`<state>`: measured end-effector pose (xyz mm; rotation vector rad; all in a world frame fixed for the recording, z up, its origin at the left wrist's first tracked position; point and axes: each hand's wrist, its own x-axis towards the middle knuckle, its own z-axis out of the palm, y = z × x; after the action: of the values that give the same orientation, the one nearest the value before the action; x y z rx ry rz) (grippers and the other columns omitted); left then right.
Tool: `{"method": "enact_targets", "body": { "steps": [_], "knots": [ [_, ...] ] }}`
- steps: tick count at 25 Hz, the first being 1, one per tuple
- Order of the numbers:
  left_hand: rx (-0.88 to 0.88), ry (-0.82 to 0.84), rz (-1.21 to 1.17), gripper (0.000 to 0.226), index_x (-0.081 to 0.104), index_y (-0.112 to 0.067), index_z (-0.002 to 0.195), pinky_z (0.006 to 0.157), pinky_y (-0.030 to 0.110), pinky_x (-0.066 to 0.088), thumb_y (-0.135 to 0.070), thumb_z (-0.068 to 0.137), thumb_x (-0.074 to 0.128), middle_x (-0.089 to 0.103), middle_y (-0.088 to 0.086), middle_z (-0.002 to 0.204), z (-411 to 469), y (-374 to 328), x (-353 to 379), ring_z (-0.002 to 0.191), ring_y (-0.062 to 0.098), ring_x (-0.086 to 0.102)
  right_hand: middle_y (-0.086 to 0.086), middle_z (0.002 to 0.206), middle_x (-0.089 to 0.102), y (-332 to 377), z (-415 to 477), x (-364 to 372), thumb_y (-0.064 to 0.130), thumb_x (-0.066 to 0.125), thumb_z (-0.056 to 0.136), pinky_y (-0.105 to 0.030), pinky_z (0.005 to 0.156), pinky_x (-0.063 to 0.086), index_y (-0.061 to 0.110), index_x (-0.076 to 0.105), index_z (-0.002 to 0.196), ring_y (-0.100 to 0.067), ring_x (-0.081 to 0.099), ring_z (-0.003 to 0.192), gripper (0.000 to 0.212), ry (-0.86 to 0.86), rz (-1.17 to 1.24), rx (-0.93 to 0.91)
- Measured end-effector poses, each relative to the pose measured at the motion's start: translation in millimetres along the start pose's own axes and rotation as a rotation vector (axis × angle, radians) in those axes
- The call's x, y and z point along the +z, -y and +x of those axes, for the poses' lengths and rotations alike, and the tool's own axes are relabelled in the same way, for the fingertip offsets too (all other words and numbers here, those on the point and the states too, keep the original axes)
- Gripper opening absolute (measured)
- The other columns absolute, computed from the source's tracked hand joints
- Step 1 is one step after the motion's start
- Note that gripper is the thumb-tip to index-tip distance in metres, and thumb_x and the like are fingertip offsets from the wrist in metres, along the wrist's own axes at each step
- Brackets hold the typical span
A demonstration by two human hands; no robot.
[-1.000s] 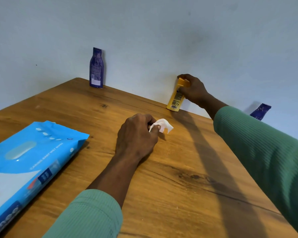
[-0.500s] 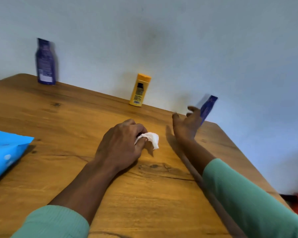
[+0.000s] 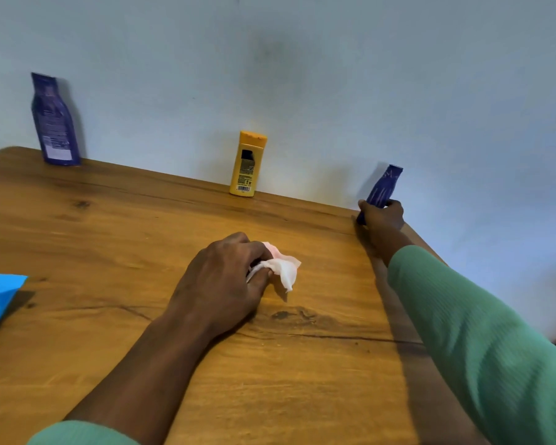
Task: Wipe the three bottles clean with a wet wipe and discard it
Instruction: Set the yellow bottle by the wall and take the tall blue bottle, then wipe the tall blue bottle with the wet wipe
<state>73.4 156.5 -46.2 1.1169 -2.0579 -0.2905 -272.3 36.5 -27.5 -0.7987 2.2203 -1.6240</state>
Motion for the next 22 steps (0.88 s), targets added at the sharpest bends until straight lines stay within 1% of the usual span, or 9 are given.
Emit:
{"method": "enact_targets", "body": {
  "steps": [2, 3, 6, 9, 12, 14, 18, 19, 22],
  "knots": [
    [0.009, -0.029, -0.028, 0.019, 0.072, -0.031, 0.114, 0.07, 0.026, 0.048, -0.035, 0.095, 0.069, 0.062, -0.013, 0.103, 1.0, -0.2, -1.0, 0.085, 0.008, 0.06, -0.006, 0.123, 0.069, 7.1, -17.8, -3.5, 0.034, 0.078, 0.089, -0.031, 0.085, 0.058, 0.016, 0.053, 0.138, -0.015, 0.069, 0.09, 0.058, -0.043, 0.158, -0.009],
    [0.009, -0.058, -0.043, 0.017, 0.072, -0.029, 0.111, 0.069, 0.026, 0.046, -0.034, 0.095, 0.07, 0.062, -0.013, 0.104, 1.4, -1.7, -2.3, 0.084, 0.009, 0.06, -0.006, 0.12, 0.07, 11.8, -32.1, -6.0, 0.035, 0.077, 0.091, -0.026, 0.079, 0.057, 0.014, 0.055, 0.135, -0.015, 0.068, 0.09, 0.053, -0.041, 0.247, -0.002],
    [-0.043, -0.202, -0.11, 0.013, 0.068, -0.022, 0.105, 0.064, 0.023, 0.046, -0.027, 0.094, 0.073, 0.064, -0.008, 0.104, 0.9, -5.1, -8.6, 0.084, 0.012, 0.063, -0.009, 0.107, 0.071, 25.6, -93.3, -16.5, 0.035, 0.074, 0.094, -0.021, 0.062, 0.055, 0.006, 0.06, 0.127, -0.022, 0.067, 0.094, 0.046, 0.236, 0.604, 0.065],
    [-0.105, -0.343, -0.214, 0.02, 0.064, -0.021, 0.113, 0.063, 0.024, 0.052, -0.017, 0.094, 0.072, 0.069, -0.005, 0.104, -1.7, -12.8, -16.0, 0.087, 0.015, 0.067, -0.015, 0.114, 0.071, 24.1, -166.6, -28.5, 0.038, 0.076, 0.091, -0.037, 0.078, 0.059, 0.007, 0.061, 0.129, -0.025, 0.068, 0.099, 0.052, 0.594, 0.945, 0.322],
    [-0.045, -0.44, -0.173, 0.026, 0.069, -0.017, 0.117, 0.07, 0.016, 0.048, -0.004, 0.094, 0.068, 0.071, 0.004, 0.11, -7.6, -23.4, -23.2, 0.095, 0.017, 0.067, -0.02, 0.113, 0.072, 19.5, -228.5, -24.7, 0.039, 0.074, 0.092, -0.04, 0.081, 0.06, 0.003, 0.06, 0.132, -0.029, 0.069, 0.101, 0.056, 0.705, 1.129, 0.519],
    [-0.033, -0.439, -0.142, 0.027, 0.073, -0.015, 0.116, 0.074, 0.014, 0.047, -0.003, 0.092, 0.068, 0.07, 0.006, 0.112, -12.5, -26.4, -25.5, 0.098, 0.017, 0.066, -0.022, 0.112, 0.075, 21.0, -253.5, -20.7, 0.037, 0.071, 0.095, -0.039, 0.081, 0.062, 0.002, 0.059, 0.136, -0.03, 0.071, 0.105, 0.056, 0.753, 1.186, 0.514],
    [-0.047, -0.354, -0.312, 0.028, 0.076, -0.014, 0.121, 0.075, 0.017, 0.054, -0.026, 0.097, 0.07, 0.068, 0.001, 0.112, -18.9, -31.8, -24.8, 0.098, 0.008, 0.064, -0.024, 0.125, 0.067, 21.8, -270.7, -20.2, 0.034, 0.064, 0.101, -0.05, 0.116, 0.045, -0.002, 0.059, 0.139, -0.034, 0.061, 0.123, 0.053, 0.854, 1.15, 0.483],
    [-0.029, -0.348, -0.34, 0.028, 0.077, -0.013, 0.12, 0.076, 0.017, 0.055, -0.028, 0.097, 0.07, 0.068, 0.0, 0.111, -18.6, -33.9, -22.8, 0.099, 0.008, 0.065, -0.025, 0.128, 0.065, 21.4, -269.6, -21.0, 0.034, 0.063, 0.102, -0.05, 0.116, 0.044, -0.003, 0.057, 0.141, -0.034, 0.061, 0.123, 0.054, 0.868, 1.165, 0.481],
    [0.014, -0.346, -0.342, 0.027, 0.078, -0.018, 0.12, 0.078, 0.01, 0.053, -0.017, 0.094, 0.076, 0.071, -0.003, 0.11, -16.3, -35.9, -19.1, 0.099, 0.008, 0.068, -0.025, 0.122, 0.069, 22.6, -266.2, -21.9, 0.033, 0.061, 0.103, -0.046, 0.097, 0.06, -0.002, 0.059, 0.134, -0.035, 0.071, 0.11, 0.047, 0.918, 1.205, 0.481]
  ]
}}
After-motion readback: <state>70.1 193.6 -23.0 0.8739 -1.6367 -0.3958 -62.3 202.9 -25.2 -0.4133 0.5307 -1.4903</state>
